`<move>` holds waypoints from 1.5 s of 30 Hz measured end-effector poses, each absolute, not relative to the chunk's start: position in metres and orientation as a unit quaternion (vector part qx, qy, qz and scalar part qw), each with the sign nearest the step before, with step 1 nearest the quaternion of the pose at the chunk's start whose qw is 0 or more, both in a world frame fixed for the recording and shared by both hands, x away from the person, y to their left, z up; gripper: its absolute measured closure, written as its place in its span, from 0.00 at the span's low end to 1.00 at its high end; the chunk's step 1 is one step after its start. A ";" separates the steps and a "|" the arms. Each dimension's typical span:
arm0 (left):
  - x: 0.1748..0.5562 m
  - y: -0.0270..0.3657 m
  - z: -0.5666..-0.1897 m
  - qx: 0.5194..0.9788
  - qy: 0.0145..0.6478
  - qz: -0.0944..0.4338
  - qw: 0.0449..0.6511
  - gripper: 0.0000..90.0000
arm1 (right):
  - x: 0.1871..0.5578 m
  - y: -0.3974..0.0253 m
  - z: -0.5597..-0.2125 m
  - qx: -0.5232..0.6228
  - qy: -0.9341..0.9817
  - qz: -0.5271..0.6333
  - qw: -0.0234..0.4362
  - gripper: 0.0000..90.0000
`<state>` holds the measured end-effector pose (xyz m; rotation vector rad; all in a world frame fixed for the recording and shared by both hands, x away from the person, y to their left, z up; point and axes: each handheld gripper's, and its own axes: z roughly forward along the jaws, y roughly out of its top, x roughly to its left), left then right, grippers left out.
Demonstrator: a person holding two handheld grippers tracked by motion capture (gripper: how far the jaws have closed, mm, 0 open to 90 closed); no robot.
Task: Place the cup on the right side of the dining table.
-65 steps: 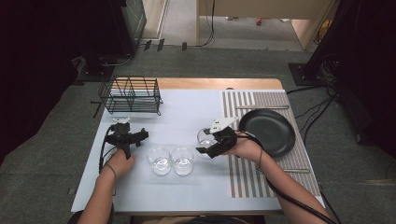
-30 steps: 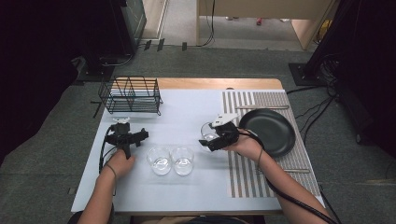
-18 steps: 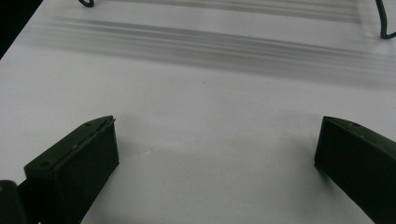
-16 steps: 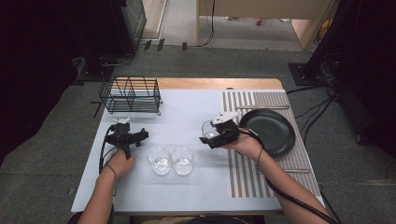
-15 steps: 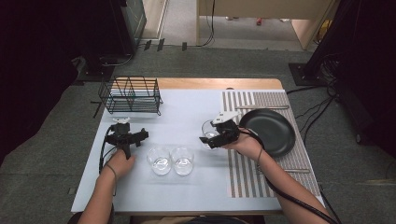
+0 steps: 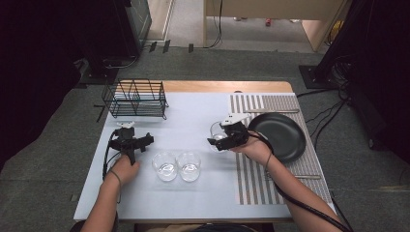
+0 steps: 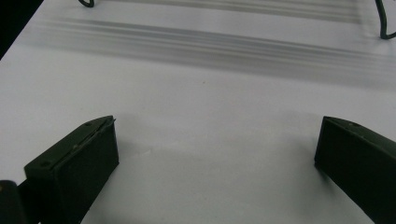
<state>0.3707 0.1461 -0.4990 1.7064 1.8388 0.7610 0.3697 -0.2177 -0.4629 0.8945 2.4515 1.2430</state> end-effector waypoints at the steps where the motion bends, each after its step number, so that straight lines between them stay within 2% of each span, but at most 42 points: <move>1: 0.371 0.146 -0.499 0.629 0.678 0.280 0.257 0.00 | 0.370 -0.218 -0.463 0.309 0.841 0.427 0.126 0.21; 45: 0.370 0.146 -0.499 0.628 0.678 0.282 0.259 0.00 | 0.386 -0.223 -0.461 0.333 0.829 0.425 0.150 0.21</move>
